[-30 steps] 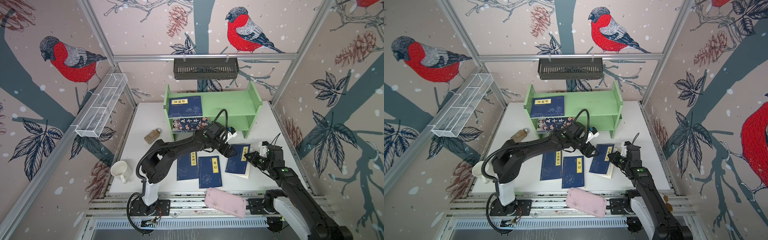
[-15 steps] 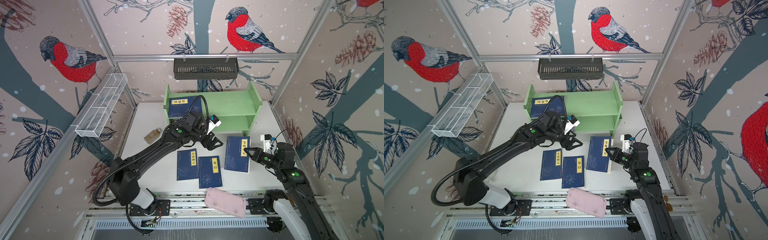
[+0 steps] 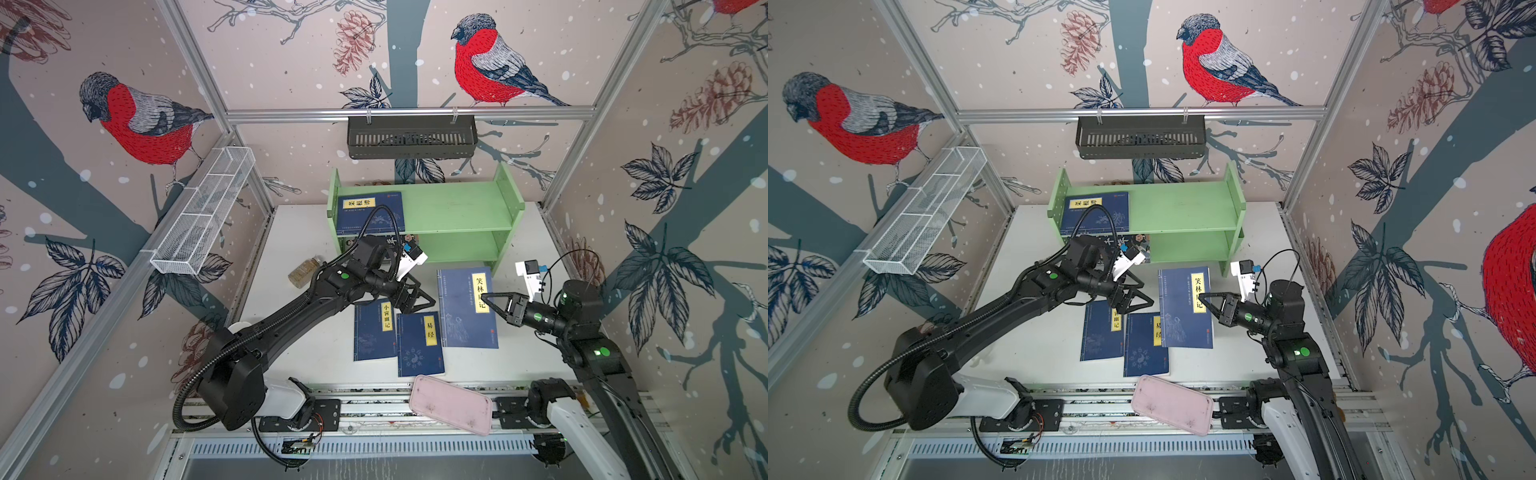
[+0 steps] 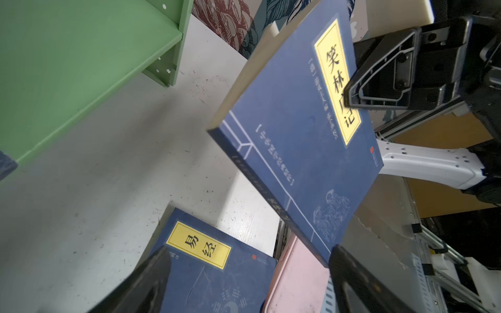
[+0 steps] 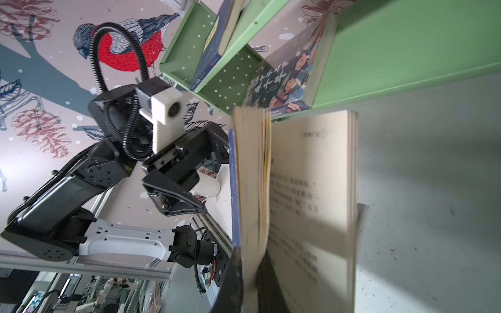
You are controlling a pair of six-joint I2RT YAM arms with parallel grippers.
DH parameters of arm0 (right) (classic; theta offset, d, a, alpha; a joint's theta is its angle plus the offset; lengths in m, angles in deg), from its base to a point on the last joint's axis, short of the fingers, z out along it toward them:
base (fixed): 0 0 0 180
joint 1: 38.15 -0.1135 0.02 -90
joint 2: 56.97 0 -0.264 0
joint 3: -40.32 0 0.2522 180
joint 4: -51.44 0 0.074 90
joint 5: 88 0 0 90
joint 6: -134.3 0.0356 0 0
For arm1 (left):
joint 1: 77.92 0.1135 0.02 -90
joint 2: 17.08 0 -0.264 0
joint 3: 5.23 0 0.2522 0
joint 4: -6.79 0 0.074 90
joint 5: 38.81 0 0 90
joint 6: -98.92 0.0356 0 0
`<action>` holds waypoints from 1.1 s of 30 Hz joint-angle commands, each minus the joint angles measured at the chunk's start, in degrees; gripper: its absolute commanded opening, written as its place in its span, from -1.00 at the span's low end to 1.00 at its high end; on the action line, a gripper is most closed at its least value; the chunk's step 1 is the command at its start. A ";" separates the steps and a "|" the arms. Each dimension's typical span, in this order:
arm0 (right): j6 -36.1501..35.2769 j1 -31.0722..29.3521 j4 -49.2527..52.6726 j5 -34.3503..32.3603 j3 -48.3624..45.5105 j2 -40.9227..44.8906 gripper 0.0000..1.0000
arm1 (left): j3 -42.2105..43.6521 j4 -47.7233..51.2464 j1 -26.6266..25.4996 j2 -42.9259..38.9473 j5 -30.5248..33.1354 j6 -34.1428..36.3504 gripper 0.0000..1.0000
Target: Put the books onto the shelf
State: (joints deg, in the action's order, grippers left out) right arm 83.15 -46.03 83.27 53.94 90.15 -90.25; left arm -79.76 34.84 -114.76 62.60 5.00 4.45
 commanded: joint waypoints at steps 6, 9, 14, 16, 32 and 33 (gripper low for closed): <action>0.37 -6.33 -7.84 0.72 2.76 -3.33 -0.98 | 1.06 -14.13 0.54 0.80 -11.84 -10.88 0.78; 0.09 -9.40 -8.92 -0.51 3.64 -4.54 -0.97 | -0.15 -14.81 0.54 1.06 -13.35 -13.01 0.71; -1.09 -13.09 -9.47 -2.41 4.88 -6.67 -0.90 | -0.47 -15.81 0.54 0.28 -14.80 -15.43 0.10; -1.15 -13.89 -10.03 -2.74 4.96 -7.60 -0.81 | -0.64 -15.16 0.62 -0.40 -14.67 -15.23 -0.34; -2.10 -14.01 -9.07 -21.75 14.05 -7.78 0.57 | -14.55 2.56 6.46 -6.58 -8.46 -1.07 -1.00; -1.68 -14.03 -10.32 -21.86 14.33 -7.63 0.58 | -15.64 2.67 7.32 -6.92 -8.07 -1.31 -1.00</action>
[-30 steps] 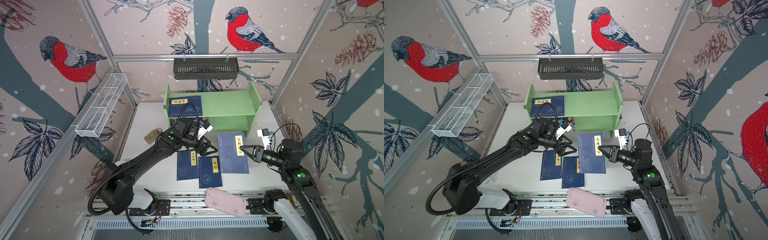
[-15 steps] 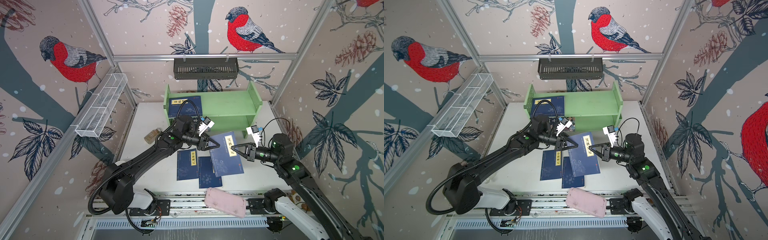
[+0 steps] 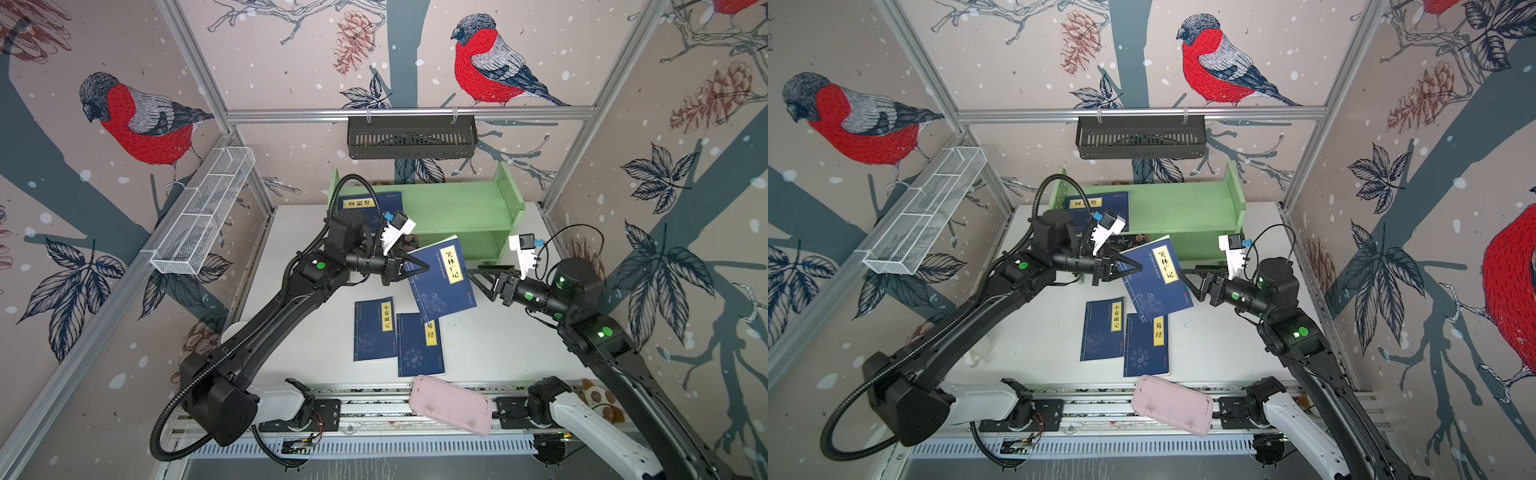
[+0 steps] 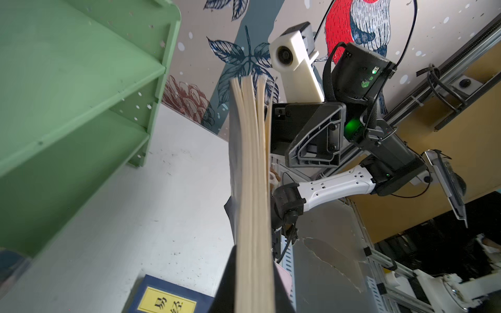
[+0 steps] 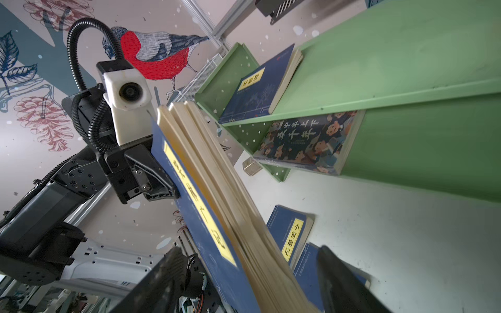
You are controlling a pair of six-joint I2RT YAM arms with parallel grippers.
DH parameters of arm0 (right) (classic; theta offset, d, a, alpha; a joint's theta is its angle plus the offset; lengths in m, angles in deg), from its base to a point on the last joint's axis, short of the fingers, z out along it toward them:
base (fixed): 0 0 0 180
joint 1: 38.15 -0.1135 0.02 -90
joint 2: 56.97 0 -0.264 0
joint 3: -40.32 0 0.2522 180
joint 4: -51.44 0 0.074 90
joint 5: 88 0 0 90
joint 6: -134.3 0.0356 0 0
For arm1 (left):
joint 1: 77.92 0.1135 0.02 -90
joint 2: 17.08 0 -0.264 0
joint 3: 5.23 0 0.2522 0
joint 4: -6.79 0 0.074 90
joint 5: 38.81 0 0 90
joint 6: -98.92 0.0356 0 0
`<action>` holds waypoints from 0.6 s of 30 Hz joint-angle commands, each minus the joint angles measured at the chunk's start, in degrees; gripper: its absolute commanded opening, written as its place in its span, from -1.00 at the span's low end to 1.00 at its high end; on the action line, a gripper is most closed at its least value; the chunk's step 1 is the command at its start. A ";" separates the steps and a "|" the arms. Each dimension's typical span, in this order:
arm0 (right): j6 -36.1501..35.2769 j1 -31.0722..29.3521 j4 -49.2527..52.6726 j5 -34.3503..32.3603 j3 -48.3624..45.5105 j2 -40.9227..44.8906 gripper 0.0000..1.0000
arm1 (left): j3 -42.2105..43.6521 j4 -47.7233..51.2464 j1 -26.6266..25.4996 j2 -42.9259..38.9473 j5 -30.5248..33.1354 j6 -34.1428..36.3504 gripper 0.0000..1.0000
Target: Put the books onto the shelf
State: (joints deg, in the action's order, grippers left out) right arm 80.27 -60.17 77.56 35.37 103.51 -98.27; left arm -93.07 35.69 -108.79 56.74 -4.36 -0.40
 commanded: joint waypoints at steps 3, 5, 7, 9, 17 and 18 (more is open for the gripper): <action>3.35 0.13 -9.62 -3.38 1.22 1.35 0.59 | -6.06 -0.28 4.60 -2.09 2.50 -0.05 -1.00; 5.52 0.14 -13.56 -3.23 0.37 2.34 0.64 | -8.42 -2.87 7.01 -2.49 2.84 -4.41 -1.00; 8.41 -0.02 -18.91 -2.61 -1.62 3.06 0.74 | -9.83 -6.08 8.74 -2.62 3.09 -8.90 -1.00; 11.76 -0.17 -25.26 -1.00 -4.08 2.85 0.78 | -9.58 -10.77 9.99 -2.61 3.45 -14.70 -1.00; 16.15 -7.61 -39.19 0.24 -6.13 -6.37 0.80 | 0.93 -43.62 17.78 -2.19 -0.88 -47.95 -1.00; 15.71 -8.88 -39.40 -0.34 -5.44 -7.58 0.80 | 2.79 -48.96 18.58 -2.06 -1.35 -52.43 -1.00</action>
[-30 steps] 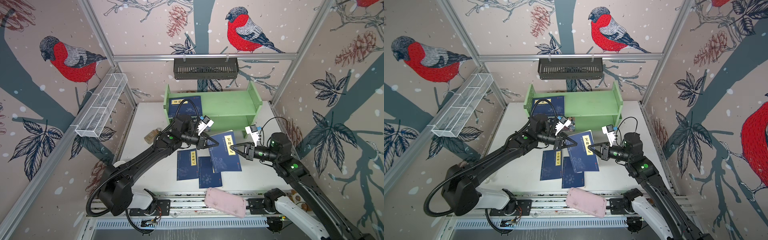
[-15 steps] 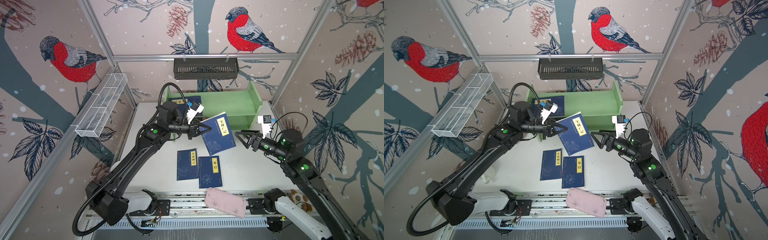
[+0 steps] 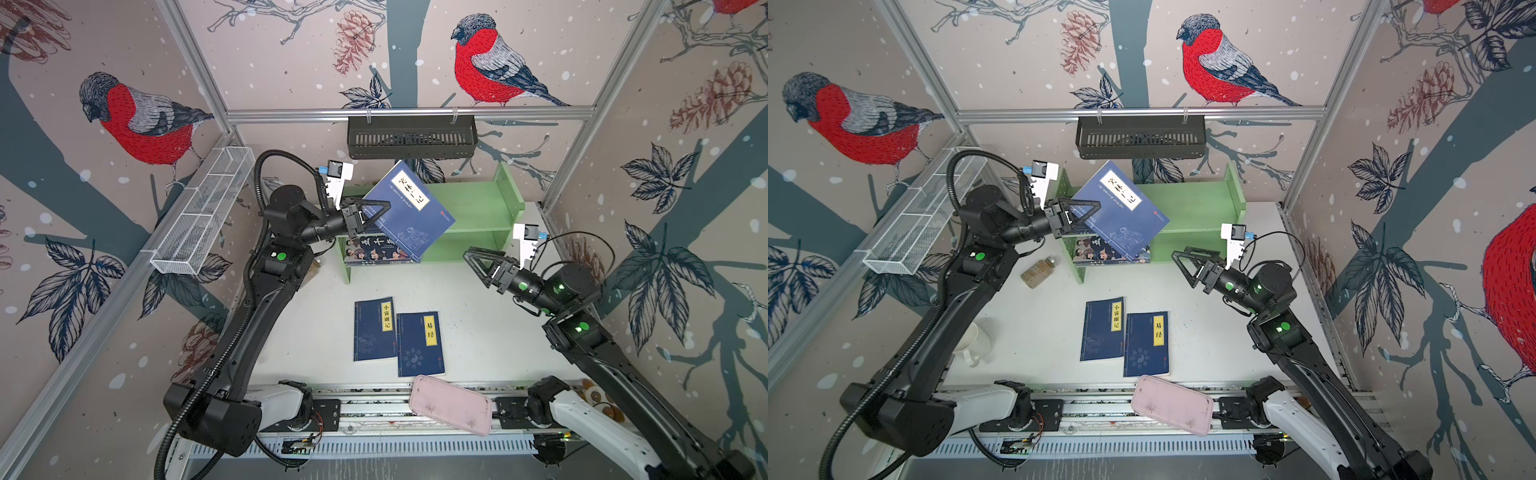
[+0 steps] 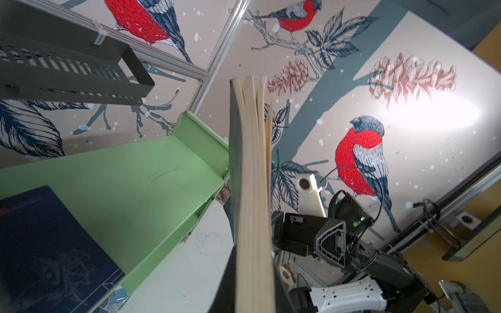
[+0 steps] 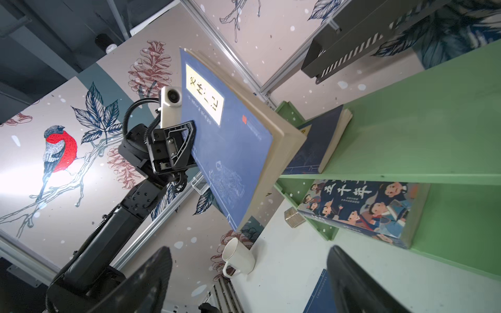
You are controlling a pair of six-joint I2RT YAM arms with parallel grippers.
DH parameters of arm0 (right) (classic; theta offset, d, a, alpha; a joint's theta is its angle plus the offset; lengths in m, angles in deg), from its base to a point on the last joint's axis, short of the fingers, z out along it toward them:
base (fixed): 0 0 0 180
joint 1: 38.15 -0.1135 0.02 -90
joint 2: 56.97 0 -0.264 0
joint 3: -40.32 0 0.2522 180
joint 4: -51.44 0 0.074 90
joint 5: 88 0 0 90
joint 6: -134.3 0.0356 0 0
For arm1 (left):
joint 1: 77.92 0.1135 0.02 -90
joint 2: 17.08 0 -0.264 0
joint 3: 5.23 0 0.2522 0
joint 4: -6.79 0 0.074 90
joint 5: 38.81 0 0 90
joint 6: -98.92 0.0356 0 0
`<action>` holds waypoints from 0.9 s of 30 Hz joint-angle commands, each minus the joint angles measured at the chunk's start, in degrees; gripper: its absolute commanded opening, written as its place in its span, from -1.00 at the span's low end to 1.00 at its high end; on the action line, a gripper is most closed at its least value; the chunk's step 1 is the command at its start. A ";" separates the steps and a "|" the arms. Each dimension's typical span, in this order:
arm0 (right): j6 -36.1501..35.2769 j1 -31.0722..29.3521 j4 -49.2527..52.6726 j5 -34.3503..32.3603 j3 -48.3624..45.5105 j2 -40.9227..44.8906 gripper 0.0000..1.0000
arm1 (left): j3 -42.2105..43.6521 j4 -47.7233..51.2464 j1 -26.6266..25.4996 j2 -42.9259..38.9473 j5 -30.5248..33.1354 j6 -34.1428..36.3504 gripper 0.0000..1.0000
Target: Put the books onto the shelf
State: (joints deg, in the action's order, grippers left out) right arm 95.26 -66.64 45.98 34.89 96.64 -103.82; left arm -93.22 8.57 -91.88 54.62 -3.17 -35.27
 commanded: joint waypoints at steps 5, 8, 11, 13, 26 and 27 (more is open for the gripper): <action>-0.98 -6.86 -9.44 -1.42 4.89 -9.30 0.80 | 6.40 -30.27 3.06 -0.87 -2.85 -23.23 -1.00; -0.95 -8.27 -11.78 -1.70 6.22 -13.57 0.79 | 6.77 -27.86 3.06 -1.57 -2.89 -21.58 -1.00; -0.73 -9.23 -14.26 -1.02 7.79 -17.29 0.78 | 7.90 -27.91 3.06 -2.15 -3.02 -21.44 -1.00; 0.25 -9.43 -16.68 -0.03 8.53 -19.33 0.74 | 8.44 -27.45 3.06 -2.44 -3.03 -20.89 -1.00; 2.21 -9.43 -23.89 -0.46 11.11 -24.63 -0.11 | 12.31 -26.92 3.06 -3.32 -2.15 -20.87 -1.00; 2.15 -9.22 -23.85 -0.13 11.51 -24.69 -0.26 | 12.56 -26.77 3.06 -3.41 -2.06 -20.85 -1.00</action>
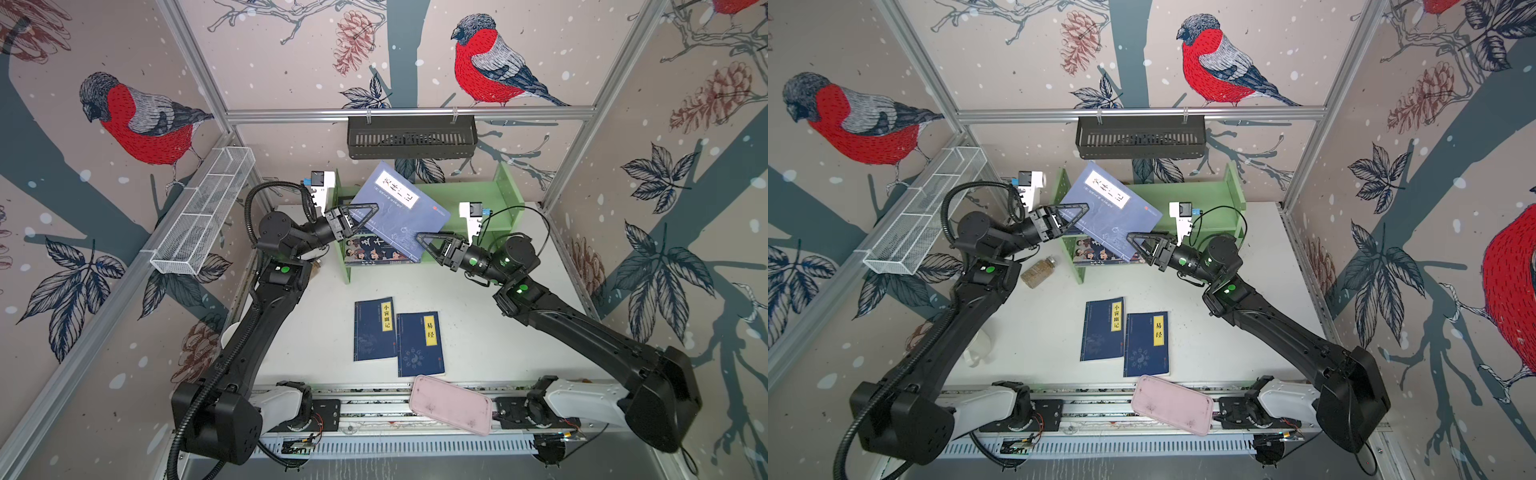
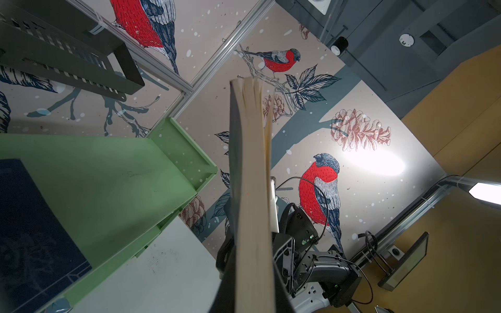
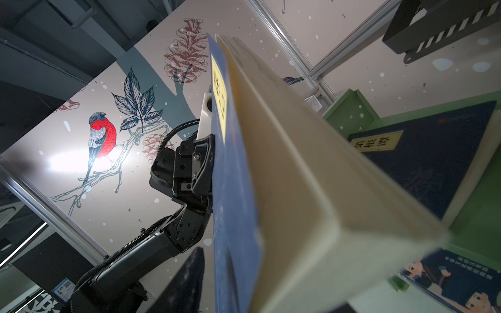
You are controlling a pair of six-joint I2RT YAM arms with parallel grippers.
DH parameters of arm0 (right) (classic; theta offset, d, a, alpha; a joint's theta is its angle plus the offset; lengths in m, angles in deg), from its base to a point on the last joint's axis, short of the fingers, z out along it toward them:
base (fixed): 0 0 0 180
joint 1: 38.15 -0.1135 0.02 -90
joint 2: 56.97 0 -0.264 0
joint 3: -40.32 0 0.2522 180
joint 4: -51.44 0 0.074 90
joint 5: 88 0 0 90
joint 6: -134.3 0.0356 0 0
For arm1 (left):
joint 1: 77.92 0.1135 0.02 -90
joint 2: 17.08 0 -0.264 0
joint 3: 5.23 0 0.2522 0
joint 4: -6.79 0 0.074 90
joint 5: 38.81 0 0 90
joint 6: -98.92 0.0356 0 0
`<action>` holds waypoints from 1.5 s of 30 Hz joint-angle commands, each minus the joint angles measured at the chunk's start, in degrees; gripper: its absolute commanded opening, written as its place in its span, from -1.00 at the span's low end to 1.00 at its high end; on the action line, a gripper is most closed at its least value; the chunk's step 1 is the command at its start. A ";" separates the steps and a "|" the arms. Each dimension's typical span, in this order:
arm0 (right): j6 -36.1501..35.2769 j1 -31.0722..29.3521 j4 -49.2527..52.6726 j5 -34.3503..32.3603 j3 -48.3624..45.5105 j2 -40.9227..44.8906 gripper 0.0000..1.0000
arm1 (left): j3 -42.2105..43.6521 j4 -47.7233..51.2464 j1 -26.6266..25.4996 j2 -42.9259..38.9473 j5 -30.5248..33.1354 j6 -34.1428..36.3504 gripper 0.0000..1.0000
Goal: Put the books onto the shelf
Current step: 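Grip the raised book's far edge with the right gripper while left gripper holds it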
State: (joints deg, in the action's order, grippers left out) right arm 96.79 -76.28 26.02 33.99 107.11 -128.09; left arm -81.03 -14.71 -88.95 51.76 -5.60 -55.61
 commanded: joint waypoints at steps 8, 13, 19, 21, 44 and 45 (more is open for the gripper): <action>-1.69 3.34 1.99 8.91 6.55 -3.94 -0.95 | -2.34 6.11 0.46 -1.98 -3.25 9.11 -0.07; -3.52 6.31 6.62 16.29 8.31 -3.39 -0.95 | -4.53 19.72 0.66 -3.25 -4.25 20.71 0.14; -9.69 8.31 17.02 23.12 11.69 -2.82 -0.95 | -4.37 28.70 1.18 -3.80 -5.07 28.02 0.14; -11.39 8.33 19.37 24.52 12.53 -2.49 -0.95 | -4.00 29.03 1.27 -3.81 -6.46 28.47 0.14; -12.06 10.13 24.62 22.50 13.84 -6.03 -0.01 | -4.49 29.02 3.06 -3.51 -6.75 28.12 -1.00; -10.48 10.24 22.42 22.60 12.63 -5.96 -0.01 | -4.28 27.97 3.41 -3.60 -6.27 27.05 -1.00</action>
State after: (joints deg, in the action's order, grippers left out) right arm 81.32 -66.27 55.68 58.18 121.82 -134.51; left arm -84.81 17.11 -86.24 48.67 -14.02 -27.62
